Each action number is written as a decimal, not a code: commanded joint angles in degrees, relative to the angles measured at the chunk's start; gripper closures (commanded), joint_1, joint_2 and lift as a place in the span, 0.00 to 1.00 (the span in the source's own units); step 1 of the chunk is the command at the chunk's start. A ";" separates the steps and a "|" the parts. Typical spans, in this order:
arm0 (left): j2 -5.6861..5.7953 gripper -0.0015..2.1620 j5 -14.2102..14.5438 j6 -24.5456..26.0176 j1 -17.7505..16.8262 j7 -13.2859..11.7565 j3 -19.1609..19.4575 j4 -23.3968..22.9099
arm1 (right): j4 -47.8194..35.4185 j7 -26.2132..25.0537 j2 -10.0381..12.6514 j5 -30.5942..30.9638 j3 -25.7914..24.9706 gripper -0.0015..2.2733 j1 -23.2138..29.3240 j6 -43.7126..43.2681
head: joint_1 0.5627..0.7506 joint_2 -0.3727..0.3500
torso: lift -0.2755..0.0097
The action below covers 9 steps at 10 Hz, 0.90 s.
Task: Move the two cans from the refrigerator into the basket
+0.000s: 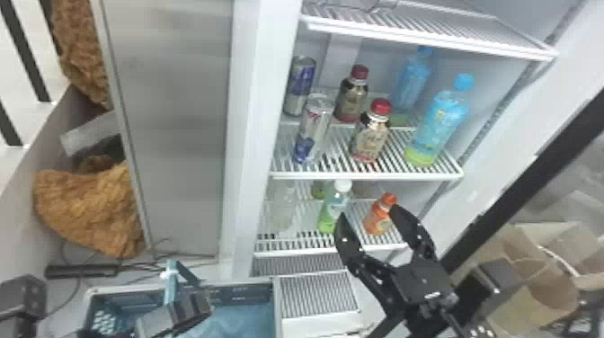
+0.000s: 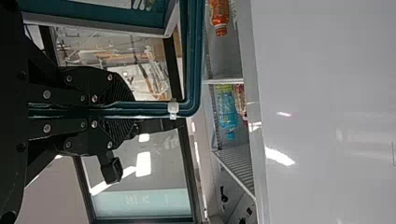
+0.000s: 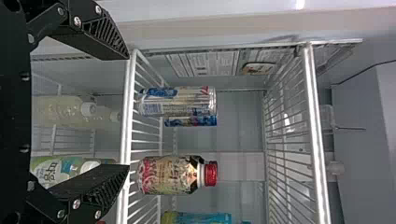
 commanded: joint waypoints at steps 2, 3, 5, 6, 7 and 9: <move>-0.10 0.55 0.04 -0.14 -0.07 -0.01 0.02 0.00 | 3.89 -0.43 0.06 0.14 0.91 0.10 -6.01 0.99 | 0.70 0.14 | 0.86; -0.10 0.55 0.04 -0.14 -0.07 -0.01 0.02 0.00 | 5.72 -0.87 -0.03 0.37 1.48 0.09 -8.68 1.13 | 0.70 0.14 | 0.86; -0.10 0.55 0.04 -0.14 -0.21 0.08 -0.10 0.00 | 9.38 -1.58 0.06 0.37 3.31 0.09 -14.03 1.55 | 0.70 0.17 | 0.86; -0.01 0.55 0.04 -0.14 -0.21 0.08 -0.10 0.00 | 11.06 -1.75 0.06 0.48 4.23 0.09 -16.13 1.83 | 0.70 0.18 | 0.86; -0.10 0.55 0.04 -0.14 -0.35 0.17 -0.10 0.00 | 12.33 -2.37 0.14 0.25 5.14 0.09 -17.54 1.83 | 0.70 0.19 | 0.86; -0.01 0.55 0.04 -0.14 -0.35 0.17 -0.10 0.14 | 13.88 -3.69 0.93 0.25 5.25 0.10 -19.65 1.83 | 0.70 0.22 | 0.86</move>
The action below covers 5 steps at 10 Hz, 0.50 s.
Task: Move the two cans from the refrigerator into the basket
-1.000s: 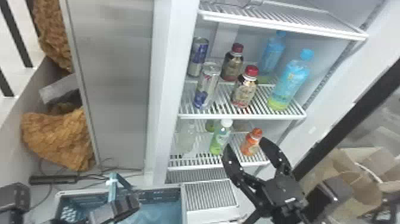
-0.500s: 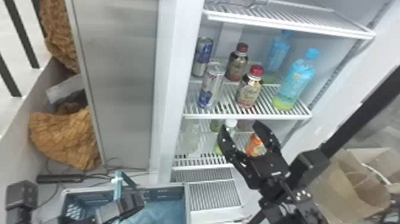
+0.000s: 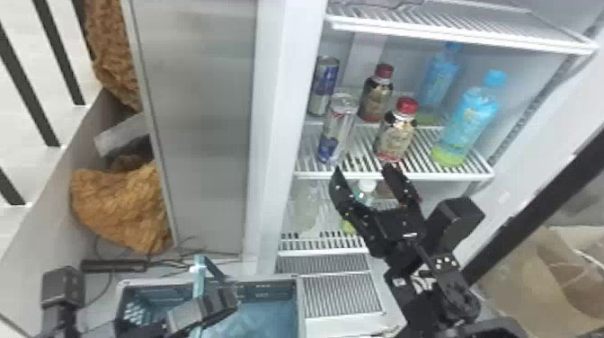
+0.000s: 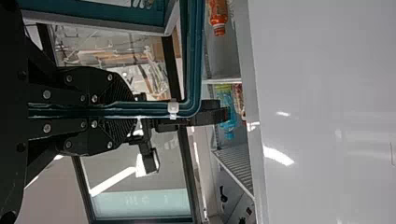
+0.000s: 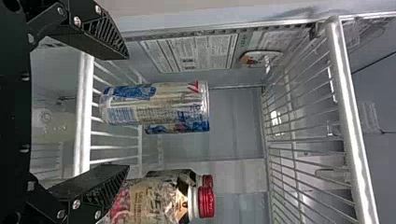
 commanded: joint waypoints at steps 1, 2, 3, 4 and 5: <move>0.02 0.55 0.00 0.00 0.00 -0.01 0.01 0.01 | 0.81 -1.12 0.30 0.13 0.45 0.10 -1.53 0.00 | 0.70 0.22 | 0.86; 0.02 0.55 0.00 0.00 0.00 -0.01 -0.11 0.01 | 1.94 -1.64 0.30 -0.10 0.91 0.10 -3.21 0.00 | 0.70 0.22 | 0.86; 0.02 0.55 0.00 0.00 -0.15 -0.01 -0.11 0.01 | 3.77 -1.73 0.30 -0.21 1.25 0.10 -5.32 0.00 | 0.70 0.22 | 0.86; 0.02 0.55 0.00 0.00 -0.29 -0.01 -0.22 0.01 | 5.31 -1.73 0.39 -0.44 1.37 0.10 -7.15 0.00 | 0.70 0.23 | 0.86; 0.02 0.55 0.00 0.00 -0.29 -0.01 -0.22 0.15 | 6.44 -2.08 0.48 -0.78 1.37 0.10 -8.56 0.00 | 0.70 0.24 | 0.86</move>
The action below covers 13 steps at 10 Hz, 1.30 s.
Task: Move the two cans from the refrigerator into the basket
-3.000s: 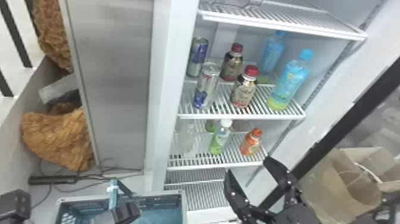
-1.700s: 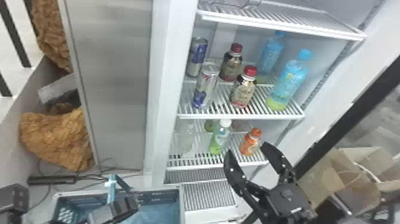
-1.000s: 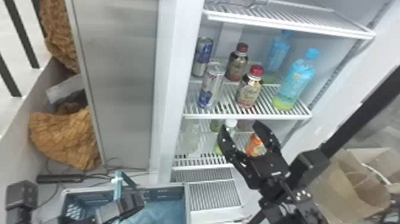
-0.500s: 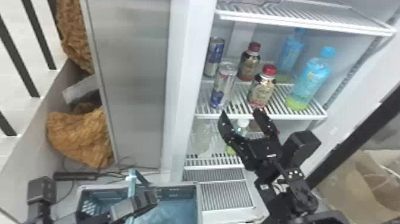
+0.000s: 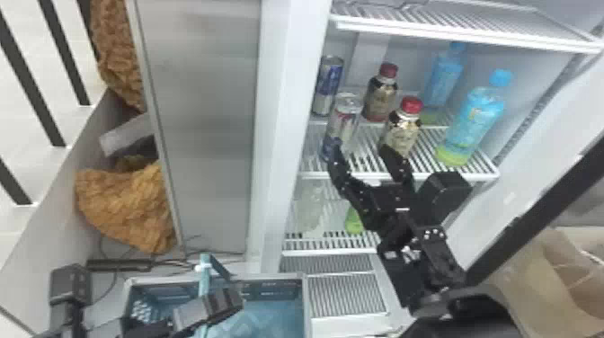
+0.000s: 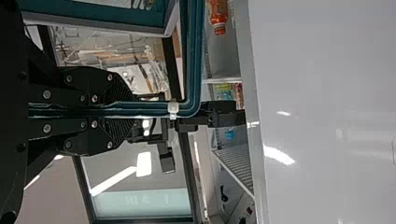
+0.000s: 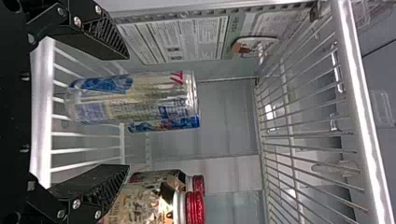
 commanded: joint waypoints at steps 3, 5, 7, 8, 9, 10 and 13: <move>0.09 0.55 0.11 -0.14 -0.05 -0.01 -0.01 0.08 | 5.83 -0.23 -0.04 -1.05 1.49 0.10 -6.00 0.84 | 0.70 0.25 | 0.86; 0.09 0.55 0.11 -0.14 0.09 -0.01 -0.01 0.08 | 8.93 -0.23 -0.13 -0.93 2.52 0.10 -9.23 0.84 | 0.70 0.27 | 0.86; 0.18 0.55 0.11 -0.14 -0.05 -0.01 -0.01 0.08 | 12.16 -0.58 -0.22 -0.59 3.44 0.10 -12.32 0.70 | 0.70 0.29 | 0.86; 0.18 0.55 0.11 -0.14 -0.05 -0.01 -0.01 0.08 | 13.57 -0.66 -0.30 -0.36 3.66 0.10 -13.45 0.70 | 0.70 0.30 | 0.86; 0.18 0.55 0.11 -0.14 -0.05 -0.01 -0.01 0.08 | 14.55 -0.66 -0.39 -0.25 4.01 0.10 -14.43 0.70 | 0.70 0.30 | 0.86; 0.18 0.55 0.11 -0.14 -0.05 0.08 -0.01 0.08 | 14.97 -0.66 -0.39 -0.48 4.12 0.15 -14.85 0.84 | 0.70 0.31 | 0.86; 0.35 0.55 0.11 -0.14 -0.33 0.08 -0.24 0.08 | 14.41 -1.10 -0.66 0.32 4.35 0.51 -14.57 0.70 | 0.70 0.31 | 0.86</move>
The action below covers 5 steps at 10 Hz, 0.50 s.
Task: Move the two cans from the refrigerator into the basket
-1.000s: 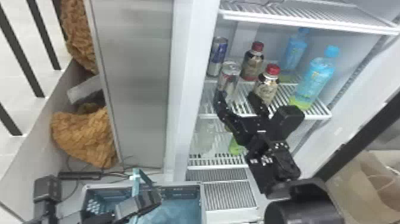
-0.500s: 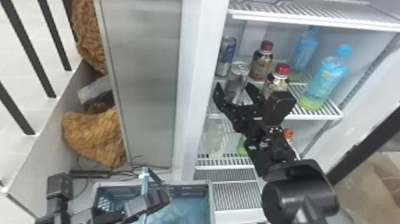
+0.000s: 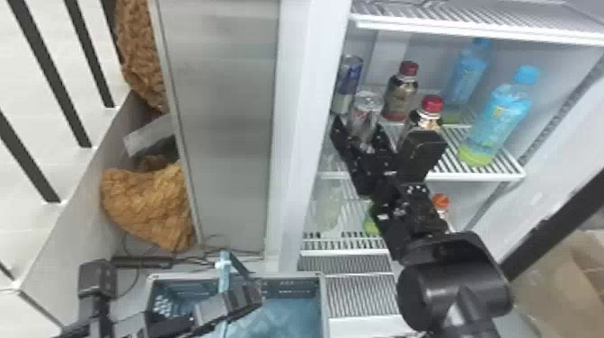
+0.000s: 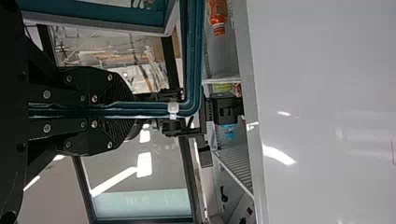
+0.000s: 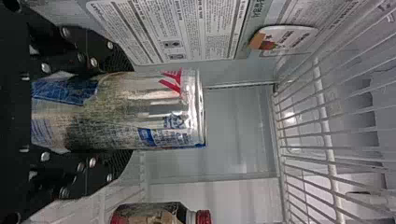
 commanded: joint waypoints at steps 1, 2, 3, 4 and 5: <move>0.04 0.55 -0.04 0.00 -0.06 0.00 0.03 0.00 | -1.31 -0.31 -0.26 0.99 0.13 0.51 0.77 -0.07 | 0.70 0.31 | 0.86; 0.13 0.55 0.07 0.00 -0.06 0.00 0.03 0.00 | -2.57 -0.40 -0.35 1.11 0.13 0.51 1.47 -0.21 | 0.70 0.31 | 0.86; 0.13 0.55 0.07 0.00 -0.06 0.00 0.03 0.00 | -4.97 -0.57 -0.53 1.22 0.13 0.51 2.87 -0.21 | 0.70 0.31 | 0.86; 0.13 0.55 0.07 0.00 -0.06 0.00 0.03 0.00 | -9.18 -1.19 -0.79 1.11 0.13 0.51 5.69 0.07 | 0.70 0.31 | 0.86; 0.13 0.55 0.07 0.00 -0.06 0.00 0.03 0.00 | -13.97 -1.28 -1.32 -0.15 0.13 0.51 8.78 2.32 | 0.70 0.30 | 0.86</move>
